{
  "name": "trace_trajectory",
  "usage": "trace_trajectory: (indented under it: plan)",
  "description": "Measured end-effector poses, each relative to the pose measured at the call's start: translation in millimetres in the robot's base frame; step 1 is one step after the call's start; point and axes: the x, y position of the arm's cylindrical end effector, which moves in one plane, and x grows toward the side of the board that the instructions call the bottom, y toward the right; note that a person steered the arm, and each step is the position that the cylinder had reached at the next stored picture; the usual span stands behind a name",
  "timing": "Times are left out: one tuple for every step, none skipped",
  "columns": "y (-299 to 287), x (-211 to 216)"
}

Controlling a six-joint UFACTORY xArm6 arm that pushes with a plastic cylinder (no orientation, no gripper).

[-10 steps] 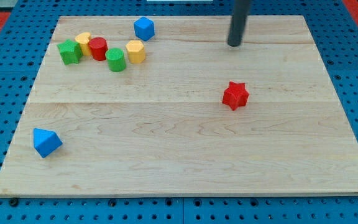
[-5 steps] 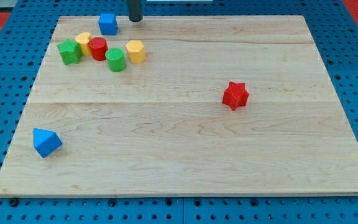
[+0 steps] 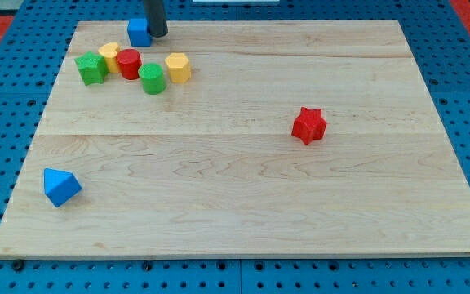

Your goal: Move the blue cube above to the yellow heart

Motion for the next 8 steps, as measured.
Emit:
trace_trajectory:
  plan:
    - [-20.9, -17.3]
    - [-51.2, 19.8]
    - [13.9, 28.9]
    - [31.1, 55.9]
    - [38.3, 50.1]
    - [-24.1, 43.4]
    - [-46.3, 34.1]
    - [-84.7, -10.1]
